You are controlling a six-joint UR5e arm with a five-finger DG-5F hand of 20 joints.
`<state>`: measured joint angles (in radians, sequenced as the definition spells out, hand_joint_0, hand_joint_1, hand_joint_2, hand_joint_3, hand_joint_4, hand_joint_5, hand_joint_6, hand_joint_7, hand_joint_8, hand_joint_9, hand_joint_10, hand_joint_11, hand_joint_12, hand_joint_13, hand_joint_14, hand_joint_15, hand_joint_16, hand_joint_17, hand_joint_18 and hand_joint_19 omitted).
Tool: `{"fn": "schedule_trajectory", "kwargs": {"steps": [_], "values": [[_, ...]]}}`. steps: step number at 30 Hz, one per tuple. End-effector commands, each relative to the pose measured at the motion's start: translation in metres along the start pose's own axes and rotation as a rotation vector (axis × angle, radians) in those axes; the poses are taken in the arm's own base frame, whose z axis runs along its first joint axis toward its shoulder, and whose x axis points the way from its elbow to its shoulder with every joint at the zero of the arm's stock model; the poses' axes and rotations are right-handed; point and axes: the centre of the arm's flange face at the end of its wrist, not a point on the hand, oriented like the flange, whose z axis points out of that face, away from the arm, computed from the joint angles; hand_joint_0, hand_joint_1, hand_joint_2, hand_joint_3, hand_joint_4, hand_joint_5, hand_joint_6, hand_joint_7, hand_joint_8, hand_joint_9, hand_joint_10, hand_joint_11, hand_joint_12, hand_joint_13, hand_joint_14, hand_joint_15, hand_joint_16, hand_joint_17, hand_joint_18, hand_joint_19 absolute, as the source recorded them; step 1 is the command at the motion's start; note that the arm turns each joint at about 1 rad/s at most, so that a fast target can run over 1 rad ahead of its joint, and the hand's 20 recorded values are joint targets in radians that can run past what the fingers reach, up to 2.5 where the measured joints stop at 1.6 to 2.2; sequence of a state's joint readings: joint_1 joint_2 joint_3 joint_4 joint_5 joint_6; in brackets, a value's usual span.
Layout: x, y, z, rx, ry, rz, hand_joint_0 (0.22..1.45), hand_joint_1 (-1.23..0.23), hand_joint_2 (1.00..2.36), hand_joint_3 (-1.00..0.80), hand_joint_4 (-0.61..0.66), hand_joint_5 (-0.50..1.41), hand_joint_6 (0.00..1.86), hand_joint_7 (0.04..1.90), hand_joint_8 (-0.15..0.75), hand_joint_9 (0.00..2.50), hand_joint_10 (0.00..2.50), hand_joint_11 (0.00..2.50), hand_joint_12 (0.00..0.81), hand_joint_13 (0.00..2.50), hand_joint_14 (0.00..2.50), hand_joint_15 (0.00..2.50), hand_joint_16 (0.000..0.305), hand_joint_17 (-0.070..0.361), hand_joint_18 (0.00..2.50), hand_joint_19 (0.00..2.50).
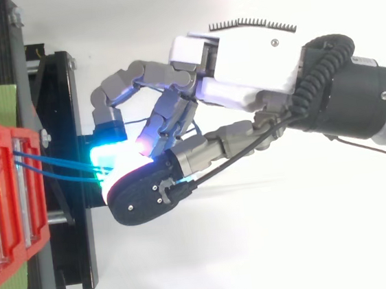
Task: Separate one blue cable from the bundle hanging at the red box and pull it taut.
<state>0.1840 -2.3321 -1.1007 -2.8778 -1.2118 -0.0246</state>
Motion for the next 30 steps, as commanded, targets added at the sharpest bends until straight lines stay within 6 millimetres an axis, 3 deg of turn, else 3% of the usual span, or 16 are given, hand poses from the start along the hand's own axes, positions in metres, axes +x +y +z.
{"fn": "schedule_trajectory", "kwargs": {"steps": [1, 13, 18, 22, 24, 27, 30], "values": [[0.0000, -0.0001, -0.0003, 0.002, 0.000, -0.001, 0.70, -0.94, 1.00, -0.50, -0.02, -0.19, 0.90, 1.34, 0.215, 1.15, 0.02, 1.34, 0.275, 1.28, 0.03, 1.40, 0.039, 0.087, 0.76, 0.61], [0.0000, 0.0001, -0.0002, 0.000, 0.000, 0.000, 0.54, -1.02, 1.00, -0.50, -0.01, -0.18, 0.89, 1.30, 0.223, 1.18, 0.02, 1.34, 0.295, 1.29, 0.03, 1.40, 0.041, 0.092, 0.75, 0.63], [0.0002, 0.0001, -0.0002, 0.000, 0.002, 0.000, 0.42, -0.85, 1.00, -0.50, 0.05, -0.18, 0.88, 1.23, 0.288, 1.24, 0.02, 1.32, 0.356, 1.36, 0.02, 1.40, 0.051, 0.114, 0.82, 0.64], [0.0002, 0.0001, -0.0002, 0.000, 0.002, 0.000, 0.45, -0.66, 1.00, -0.50, 0.05, -0.18, 0.87, 1.22, 0.284, 1.25, 0.02, 1.32, 0.340, 1.37, 0.02, 1.40, 0.050, 0.112, 0.81, 0.66], [0.0013, -0.0011, -0.0002, 0.001, 0.002, -0.001, 0.56, -0.56, 1.00, -0.50, 0.04, -0.18, 0.85, 1.28, 0.248, 1.23, 0.02, 1.33, 0.287, 1.33, 0.02, 1.41, 0.043, 0.096, 0.77, 0.71], [0.0012, -0.0018, -0.0005, 0.003, 0.002, 0.000, 0.63, -0.61, 1.00, -0.50, 0.04, -0.19, 0.85, 1.36, 0.250, 1.22, 0.03, 1.33, 0.279, 1.33, 0.02, 1.43, 0.042, 0.094, 0.77, 0.70], [0.0023, -0.0006, -0.0008, 0.001, 0.003, 0.001, 0.65, -0.72, 1.02, -0.34, 0.05, -0.21, 0.88, 1.39, 0.258, 1.15, 0.02, 1.33, 0.278, 1.32, 0.02, 1.43, 0.042, 0.095, 0.77, 0.70]]}}
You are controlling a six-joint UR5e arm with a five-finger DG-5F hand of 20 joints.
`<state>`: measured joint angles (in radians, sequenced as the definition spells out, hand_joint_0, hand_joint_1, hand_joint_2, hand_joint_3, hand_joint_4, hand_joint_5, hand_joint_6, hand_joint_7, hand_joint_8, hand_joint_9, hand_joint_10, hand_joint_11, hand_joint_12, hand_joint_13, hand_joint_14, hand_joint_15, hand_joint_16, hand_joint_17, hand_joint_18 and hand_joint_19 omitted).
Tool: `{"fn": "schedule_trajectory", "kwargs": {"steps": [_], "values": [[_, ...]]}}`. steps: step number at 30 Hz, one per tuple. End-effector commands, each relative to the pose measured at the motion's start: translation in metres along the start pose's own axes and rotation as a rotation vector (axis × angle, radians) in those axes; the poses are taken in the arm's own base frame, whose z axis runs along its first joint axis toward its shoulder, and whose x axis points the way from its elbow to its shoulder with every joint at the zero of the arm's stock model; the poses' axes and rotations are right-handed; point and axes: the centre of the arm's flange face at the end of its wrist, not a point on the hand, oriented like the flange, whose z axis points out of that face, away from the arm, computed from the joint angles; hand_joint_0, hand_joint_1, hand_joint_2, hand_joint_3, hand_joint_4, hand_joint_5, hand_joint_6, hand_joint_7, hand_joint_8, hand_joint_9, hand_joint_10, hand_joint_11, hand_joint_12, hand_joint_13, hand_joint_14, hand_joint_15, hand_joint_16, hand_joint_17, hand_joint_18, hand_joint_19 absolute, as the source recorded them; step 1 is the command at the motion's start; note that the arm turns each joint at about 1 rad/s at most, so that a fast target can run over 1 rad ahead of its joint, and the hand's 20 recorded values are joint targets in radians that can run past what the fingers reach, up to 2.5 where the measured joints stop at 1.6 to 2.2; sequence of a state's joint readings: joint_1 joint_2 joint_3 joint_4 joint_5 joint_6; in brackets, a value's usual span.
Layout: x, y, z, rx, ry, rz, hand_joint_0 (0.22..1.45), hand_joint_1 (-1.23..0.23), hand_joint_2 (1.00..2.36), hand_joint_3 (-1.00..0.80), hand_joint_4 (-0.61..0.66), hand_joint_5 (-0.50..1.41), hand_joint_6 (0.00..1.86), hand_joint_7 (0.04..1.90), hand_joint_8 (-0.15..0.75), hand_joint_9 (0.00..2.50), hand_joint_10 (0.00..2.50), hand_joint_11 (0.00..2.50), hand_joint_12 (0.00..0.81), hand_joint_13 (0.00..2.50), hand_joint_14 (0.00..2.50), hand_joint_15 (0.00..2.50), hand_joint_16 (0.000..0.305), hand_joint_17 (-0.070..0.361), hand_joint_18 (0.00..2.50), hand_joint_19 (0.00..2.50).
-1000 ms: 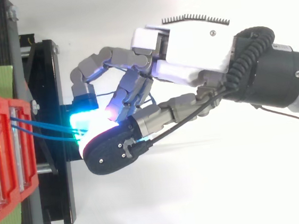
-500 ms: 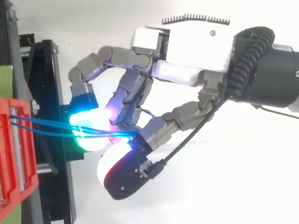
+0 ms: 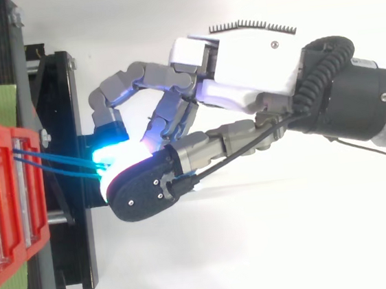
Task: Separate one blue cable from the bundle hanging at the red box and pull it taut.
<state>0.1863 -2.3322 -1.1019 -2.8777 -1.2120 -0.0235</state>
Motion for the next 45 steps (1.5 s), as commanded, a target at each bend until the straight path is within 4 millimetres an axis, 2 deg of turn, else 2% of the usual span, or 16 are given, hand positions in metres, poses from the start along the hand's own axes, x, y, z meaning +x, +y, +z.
{"fn": "schedule_trajectory", "kwargs": {"steps": [1, 6, 8, 11, 17, 28, 35, 40, 42, 44, 45], "values": [[0.0005, 0.0000, -0.0003, 0.000, 0.001, 0.000, 0.66, -0.73, 1.02, -0.32, 0.04, -0.21, 0.88, 1.41, 0.260, 1.15, 0.02, 1.32, 0.279, 1.32, 0.02, 1.42, 0.042, 0.095, 0.77, 0.69], [-0.0007, -0.0001, -0.0002, 0.000, -0.001, 0.000, 0.73, -0.83, 1.02, -0.33, 0.01, -0.22, 0.91, 1.39, 0.251, 1.13, 0.02, 1.32, 0.275, 1.31, 0.02, 1.41, 0.042, 0.094, 0.78, 0.65], [0.0008, -0.0012, -0.0002, 0.002, 0.002, 0.000, 0.79, -0.86, 1.00, -0.47, -0.02, -0.22, 0.91, 1.35, 0.220, 1.15, 0.02, 1.34, 0.275, 1.31, 0.02, 1.42, 0.041, 0.091, 0.77, 0.64], [0.0009, -0.0009, 0.0001, -0.001, 0.002, 0.001, 0.80, -0.90, 1.00, -0.50, -0.07, -0.21, 0.90, 1.34, 0.169, 1.17, 0.02, 1.35, 0.262, 1.31, 0.03, 1.41, 0.040, 0.089, 0.77, 0.60], [0.0008, 0.0002, -0.0001, -0.002, 0.002, 0.001, 0.73, -0.97, 1.00, -0.50, -0.10, -0.19, 0.89, 1.37, 0.163, 1.20, 0.02, 1.33, 0.261, 1.28, 0.03, 1.41, 0.038, 0.086, 0.73, 0.59], [0.0008, 0.0004, 0.0001, -0.004, 0.002, 0.003, 0.60, -1.00, 1.00, -0.50, -0.12, -0.17, 0.88, 1.36, 0.172, 1.24, 0.02, 1.35, 0.262, 1.31, 0.03, 1.43, 0.038, 0.086, 0.73, 0.61], [0.0008, 0.0004, 0.0001, -0.004, 0.002, 0.005, 0.55, -1.04, 1.00, -0.50, -0.09, -0.18, 0.88, 1.35, 0.177, 1.23, 0.02, 1.34, 0.271, 1.31, 0.03, 1.44, 0.040, 0.090, 0.73, 0.62], [0.0010, -0.0005, 0.0005, -0.005, 0.002, 0.007, 0.46, -0.94, 1.00, -0.50, -0.06, -0.18, 0.88, 1.26, 0.200, 1.25, 0.02, 1.34, 0.316, 1.36, 0.02, 1.43, 0.046, 0.103, 0.77, 0.63], [0.0020, -0.0010, 0.0002, -0.005, 0.002, 0.007, 0.47, -0.83, 1.00, -0.50, -0.04, -0.18, 0.87, 1.23, 0.205, 1.27, 0.02, 1.33, 0.315, 1.38, 0.02, 1.43, 0.047, 0.106, 0.79, 0.64], [0.0023, -0.0003, 0.0005, -0.007, 0.004, 0.008, 0.53, -0.63, 1.00, -0.50, -0.05, -0.18, 0.86, 1.25, 0.178, 1.27, 0.02, 1.35, 0.285, 1.37, 0.02, 1.45, 0.043, 0.097, 0.76, 0.68], [0.0021, -0.0003, 0.0005, -0.007, 0.002, 0.008, 0.55, -0.61, 1.00, -0.50, -0.06, -0.18, 0.85, 1.27, 0.177, 1.27, 0.02, 1.36, 0.280, 1.36, 0.02, 1.46, 0.042, 0.095, 0.75, 0.68]]}}
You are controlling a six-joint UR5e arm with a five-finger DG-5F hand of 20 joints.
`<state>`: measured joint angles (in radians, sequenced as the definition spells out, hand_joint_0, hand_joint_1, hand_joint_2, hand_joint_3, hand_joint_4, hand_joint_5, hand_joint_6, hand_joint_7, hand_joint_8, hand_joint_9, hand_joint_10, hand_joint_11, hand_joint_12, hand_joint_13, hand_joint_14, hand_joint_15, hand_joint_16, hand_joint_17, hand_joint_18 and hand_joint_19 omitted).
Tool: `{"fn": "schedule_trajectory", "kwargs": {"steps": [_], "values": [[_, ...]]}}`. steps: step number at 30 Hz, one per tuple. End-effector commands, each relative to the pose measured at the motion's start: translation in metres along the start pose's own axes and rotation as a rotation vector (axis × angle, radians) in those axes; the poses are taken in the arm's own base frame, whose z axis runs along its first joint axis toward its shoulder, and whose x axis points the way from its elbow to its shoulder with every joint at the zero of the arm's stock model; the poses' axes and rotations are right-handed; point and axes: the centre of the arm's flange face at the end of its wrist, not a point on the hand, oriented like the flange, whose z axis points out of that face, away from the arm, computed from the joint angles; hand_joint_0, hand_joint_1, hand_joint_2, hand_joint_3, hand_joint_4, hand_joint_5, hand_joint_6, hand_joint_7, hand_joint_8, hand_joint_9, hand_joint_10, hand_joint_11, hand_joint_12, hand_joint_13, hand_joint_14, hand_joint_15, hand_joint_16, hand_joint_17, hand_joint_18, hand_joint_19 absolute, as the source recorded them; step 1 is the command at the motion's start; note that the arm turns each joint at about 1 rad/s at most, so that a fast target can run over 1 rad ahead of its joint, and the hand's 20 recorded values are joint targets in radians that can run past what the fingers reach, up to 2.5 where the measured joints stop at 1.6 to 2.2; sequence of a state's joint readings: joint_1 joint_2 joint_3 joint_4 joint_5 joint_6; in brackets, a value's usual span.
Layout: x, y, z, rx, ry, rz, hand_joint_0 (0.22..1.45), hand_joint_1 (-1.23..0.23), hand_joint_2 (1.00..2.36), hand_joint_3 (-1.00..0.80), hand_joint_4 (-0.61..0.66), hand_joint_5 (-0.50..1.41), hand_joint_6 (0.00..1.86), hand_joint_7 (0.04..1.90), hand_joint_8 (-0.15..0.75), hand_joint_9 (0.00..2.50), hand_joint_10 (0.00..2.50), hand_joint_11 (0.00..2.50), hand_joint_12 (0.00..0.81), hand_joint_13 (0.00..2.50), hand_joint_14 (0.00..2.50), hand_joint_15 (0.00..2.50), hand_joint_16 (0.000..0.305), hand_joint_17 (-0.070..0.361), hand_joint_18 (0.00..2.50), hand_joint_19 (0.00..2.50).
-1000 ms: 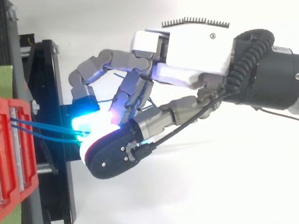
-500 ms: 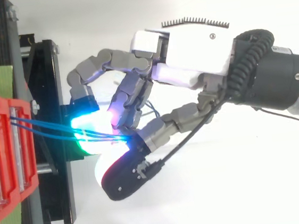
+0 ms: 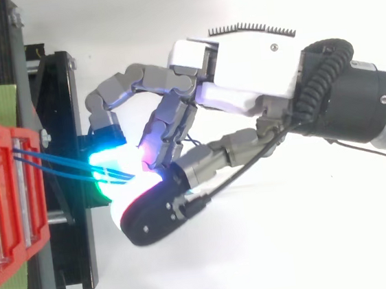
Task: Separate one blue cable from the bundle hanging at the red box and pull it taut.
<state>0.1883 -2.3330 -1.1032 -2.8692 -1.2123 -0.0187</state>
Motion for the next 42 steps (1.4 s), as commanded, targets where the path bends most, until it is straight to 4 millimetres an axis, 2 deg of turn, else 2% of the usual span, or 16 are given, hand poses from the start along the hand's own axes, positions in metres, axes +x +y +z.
{"fn": "schedule_trajectory", "kwargs": {"steps": [1, 3, 6, 9, 11, 12, 14, 17, 24, 27, 33, 35, 40, 42], "values": [[0.0003, 0.0001, 0.0001, -0.001, 0.000, 0.001, 0.59, -0.58, 1.00, -0.50, -0.07, -0.19, 0.85, 1.30, 0.173, 1.26, 0.02, 1.36, 0.269, 1.35, 0.02, 1.46, 0.041, 0.092, 0.74, 0.69], [0.0002, -0.0007, -0.0002, 0.001, 0.000, 0.000, 0.62, -0.61, 1.00, -0.50, -0.07, -0.19, 0.85, 1.33, 0.178, 1.26, 0.02, 1.35, 0.267, 1.35, 0.02, 1.47, 0.041, 0.093, 0.74, 0.71], [-0.0001, -0.0007, -0.0002, 0.001, -0.003, 0.000, 0.63, -0.73, 1.02, -0.30, -0.05, -0.20, 0.85, 1.46, 0.192, 1.23, 0.02, 1.35, 0.270, 1.35, 0.02, 1.45, 0.042, 0.095, 0.74, 0.70], [0.0011, -0.0006, -0.0004, 0.001, -0.002, 0.000, 0.67, -0.78, 1.02, -0.24, -0.05, -0.20, 0.86, 1.53, 0.207, 1.20, 0.02, 1.36, 0.270, 1.33, 0.02, 1.46, 0.042, 0.095, 0.74, 0.68], [-0.0001, -0.0007, -0.0002, 0.001, -0.003, 0.000, 0.70, -0.82, 1.02, -0.27, -0.07, -0.21, 0.89, 1.46, 0.212, 1.18, 0.02, 1.36, 0.273, 1.32, 0.02, 1.45, 0.043, 0.096, 0.74, 0.66], [-0.0002, -0.0014, -0.0005, 0.002, -0.003, -0.001, 0.75, -0.87, 1.01, -0.37, -0.07, -0.22, 0.89, 1.39, 0.199, 1.16, 0.02, 1.34, 0.269, 1.31, 0.02, 1.44, 0.042, 0.093, 0.73, 0.64], [0.0010, -0.0014, -0.0007, 0.002, -0.002, -0.001, 0.78, -0.87, 1.00, -0.50, -0.08, -0.21, 0.89, 1.38, 0.198, 1.14, 0.02, 1.34, 0.267, 1.29, 0.02, 1.43, 0.041, 0.093, 0.72, 0.61], [-0.0001, -0.0011, -0.0002, -0.001, -0.003, 0.001, 0.80, -0.91, 1.00, -0.50, -0.13, -0.20, 0.89, 1.38, 0.163, 1.15, 0.02, 1.35, 0.268, 1.27, 0.03, 1.42, 0.040, 0.089, 0.71, 0.56], [-0.0001, -0.0017, -0.0004, -0.001, -0.003, 0.001, 0.71, -1.00, 1.00, -0.50, -0.14, -0.17, 0.88, 1.46, 0.160, 1.18, 0.03, 1.31, 0.262, 1.25, 0.03, 1.40, 0.038, 0.086, 0.68, 0.56], [0.0000, -0.0014, -0.0001, -0.004, -0.003, 0.002, 0.66, -1.02, 1.00, -0.50, -0.15, -0.16, 0.88, 1.43, 0.160, 1.20, 0.02, 1.31, 0.254, 1.25, 0.03, 1.41, 0.038, 0.085, 0.67, 0.57], [0.0010, -0.0021, -0.0005, -0.002, -0.002, 0.004, 0.49, -0.99, 1.00, -0.50, -0.13, -0.14, 0.87, 1.37, 0.193, 1.24, 0.02, 1.31, 0.302, 1.29, 0.02, 1.42, 0.042, 0.095, 0.70, 0.61], [-0.0001, -0.0021, -0.0004, -0.002, -0.003, 0.004, 0.43, -0.87, 1.00, -0.50, -0.10, -0.14, 0.86, 1.30, 0.214, 1.28, 0.02, 1.31, 0.344, 1.34, 0.02, 1.40, 0.049, 0.110, 0.75, 0.62], [0.0010, -0.0021, -0.0005, -0.002, -0.002, 0.004, 0.44, -0.72, 1.00, -0.50, -0.08, -0.15, 0.84, 1.27, 0.208, 1.29, 0.02, 1.30, 0.339, 1.36, 0.02, 1.40, 0.050, 0.112, 0.75, 0.63], [0.0000, -0.0021, -0.0004, -0.002, -0.002, 0.004, 0.50, -0.59, 1.00, -0.50, -0.06, -0.15, 0.82, 1.30, 0.185, 1.26, 0.02, 1.30, 0.302, 1.33, 0.02, 1.42, 0.046, 0.103, 0.70, 0.66]]}}
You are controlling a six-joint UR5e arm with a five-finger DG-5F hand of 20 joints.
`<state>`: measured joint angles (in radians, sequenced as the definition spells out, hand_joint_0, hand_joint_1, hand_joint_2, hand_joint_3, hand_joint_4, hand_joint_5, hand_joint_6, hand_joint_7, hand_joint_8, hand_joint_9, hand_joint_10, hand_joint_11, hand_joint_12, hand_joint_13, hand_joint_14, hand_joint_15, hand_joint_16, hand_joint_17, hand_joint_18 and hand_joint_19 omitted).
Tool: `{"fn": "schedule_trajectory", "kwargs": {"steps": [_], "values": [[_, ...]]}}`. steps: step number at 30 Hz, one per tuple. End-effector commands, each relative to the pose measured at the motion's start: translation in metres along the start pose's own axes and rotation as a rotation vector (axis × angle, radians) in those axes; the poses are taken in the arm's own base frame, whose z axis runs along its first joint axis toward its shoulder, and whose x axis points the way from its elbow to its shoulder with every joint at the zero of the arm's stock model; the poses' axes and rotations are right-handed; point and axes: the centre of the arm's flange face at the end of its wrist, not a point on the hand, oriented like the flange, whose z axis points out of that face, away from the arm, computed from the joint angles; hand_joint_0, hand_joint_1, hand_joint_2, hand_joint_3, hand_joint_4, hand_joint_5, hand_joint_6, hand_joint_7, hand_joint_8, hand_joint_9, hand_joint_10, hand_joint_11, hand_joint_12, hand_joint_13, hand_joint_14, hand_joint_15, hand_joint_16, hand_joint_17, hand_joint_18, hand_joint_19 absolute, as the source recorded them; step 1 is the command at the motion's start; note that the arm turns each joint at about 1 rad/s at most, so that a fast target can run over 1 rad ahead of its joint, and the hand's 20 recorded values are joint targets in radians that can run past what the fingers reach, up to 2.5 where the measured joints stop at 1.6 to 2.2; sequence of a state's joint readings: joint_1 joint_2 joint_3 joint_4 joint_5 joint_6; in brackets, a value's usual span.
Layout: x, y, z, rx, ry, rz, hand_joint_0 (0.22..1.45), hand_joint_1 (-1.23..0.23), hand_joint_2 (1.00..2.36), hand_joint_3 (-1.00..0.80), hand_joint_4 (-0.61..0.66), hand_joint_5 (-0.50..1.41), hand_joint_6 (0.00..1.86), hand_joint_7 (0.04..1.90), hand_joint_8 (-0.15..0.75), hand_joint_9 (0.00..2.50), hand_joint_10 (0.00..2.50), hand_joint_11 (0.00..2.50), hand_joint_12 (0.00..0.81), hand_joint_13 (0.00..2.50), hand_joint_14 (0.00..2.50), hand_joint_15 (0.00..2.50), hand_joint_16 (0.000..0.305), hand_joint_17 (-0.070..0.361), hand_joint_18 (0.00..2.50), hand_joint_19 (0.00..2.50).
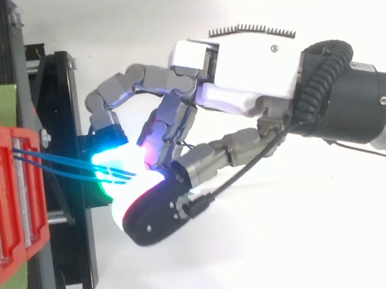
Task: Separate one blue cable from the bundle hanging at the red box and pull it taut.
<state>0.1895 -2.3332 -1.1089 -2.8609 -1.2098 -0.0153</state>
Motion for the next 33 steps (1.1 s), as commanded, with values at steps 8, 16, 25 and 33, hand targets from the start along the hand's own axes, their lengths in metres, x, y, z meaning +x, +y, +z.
{"fn": "schedule_trajectory", "kwargs": {"steps": [8, 16, 25, 33], "values": [[0.0006, -0.0001, -0.0001, 0.000, 0.001, 0.000, 0.62, -0.77, 1.02, -0.24, -0.02, -0.18, 0.82, 1.47, 0.196, 1.16, 0.03, 1.32, 0.283, 1.26, 0.02, 1.39, 0.043, 0.096, 0.66, 0.66], [0.0004, -0.0008, -0.0004, 0.002, 0.000, -0.001, 0.78, -0.89, 1.01, -0.40, -0.09, -0.21, 0.89, 1.40, 0.185, 1.10, 0.02, 1.31, 0.283, 1.21, 0.03, 1.36, 0.041, 0.093, 0.65, 0.58], [0.0007, -0.0008, -0.0004, 0.002, 0.003, -0.001, 0.78, -0.96, 1.00, -0.50, -0.15, -0.18, 0.88, 1.47, 0.156, 1.08, 0.03, 1.28, 0.281, 1.18, 0.03, 1.32, 0.039, 0.089, 0.66, 0.53], [0.0007, -0.0008, -0.0004, 0.002, 0.003, -0.001, 0.68, -0.99, 1.00, -0.50, -0.21, -0.14, 0.88, 1.51, 0.168, 1.15, 0.03, 1.24, 0.273, 1.19, 0.03, 1.33, 0.037, 0.083, 0.65, 0.56]]}}
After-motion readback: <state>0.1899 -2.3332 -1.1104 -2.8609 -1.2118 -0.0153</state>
